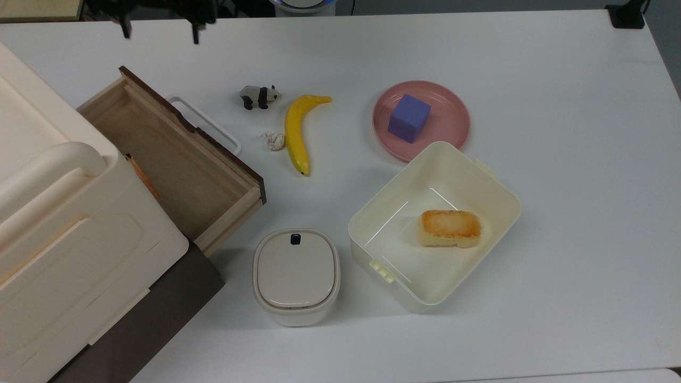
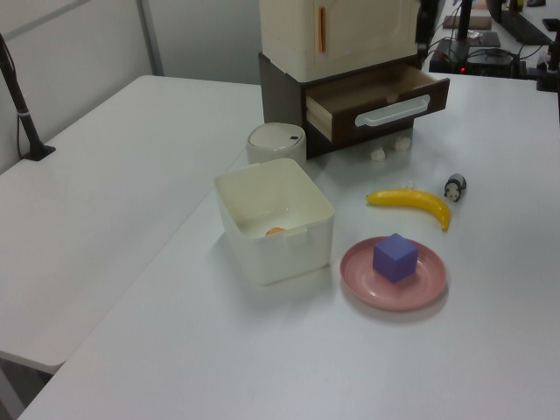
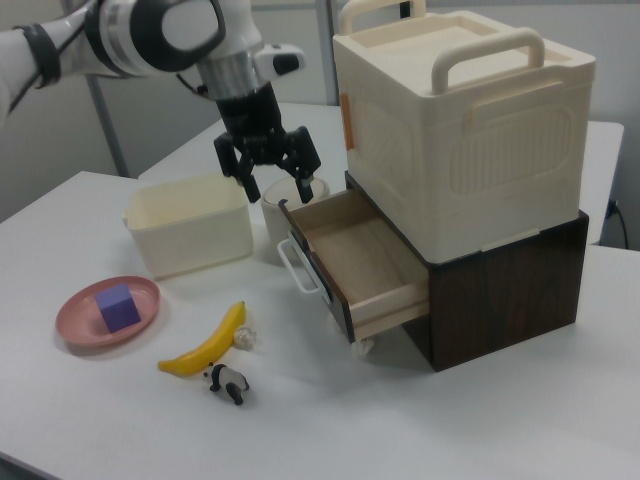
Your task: Slide the drawer open
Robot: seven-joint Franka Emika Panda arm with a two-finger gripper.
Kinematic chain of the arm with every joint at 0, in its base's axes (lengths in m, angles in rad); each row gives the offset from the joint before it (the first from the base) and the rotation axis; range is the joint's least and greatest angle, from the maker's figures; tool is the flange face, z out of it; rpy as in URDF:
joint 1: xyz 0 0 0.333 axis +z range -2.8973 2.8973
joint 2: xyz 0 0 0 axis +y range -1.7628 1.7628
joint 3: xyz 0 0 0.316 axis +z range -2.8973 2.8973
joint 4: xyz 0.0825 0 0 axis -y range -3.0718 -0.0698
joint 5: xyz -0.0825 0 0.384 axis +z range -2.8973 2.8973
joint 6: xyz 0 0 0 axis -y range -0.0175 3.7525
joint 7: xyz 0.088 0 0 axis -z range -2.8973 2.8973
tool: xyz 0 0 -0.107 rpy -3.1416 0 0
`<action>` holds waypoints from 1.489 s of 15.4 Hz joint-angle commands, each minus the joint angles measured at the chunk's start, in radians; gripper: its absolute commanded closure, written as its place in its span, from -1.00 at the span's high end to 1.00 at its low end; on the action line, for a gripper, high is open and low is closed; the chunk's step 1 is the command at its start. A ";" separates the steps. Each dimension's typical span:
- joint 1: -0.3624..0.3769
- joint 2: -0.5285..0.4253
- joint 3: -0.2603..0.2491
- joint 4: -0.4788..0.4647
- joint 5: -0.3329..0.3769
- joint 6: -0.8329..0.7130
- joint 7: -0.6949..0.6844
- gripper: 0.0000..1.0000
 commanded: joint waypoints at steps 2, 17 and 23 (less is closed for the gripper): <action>-0.005 -0.084 -0.053 -0.015 0.118 -0.023 0.196 1.00; 0.110 -0.101 -0.110 -0.026 0.202 -0.043 0.298 1.00; 0.185 -0.097 -0.136 -0.037 0.202 -0.043 0.285 1.00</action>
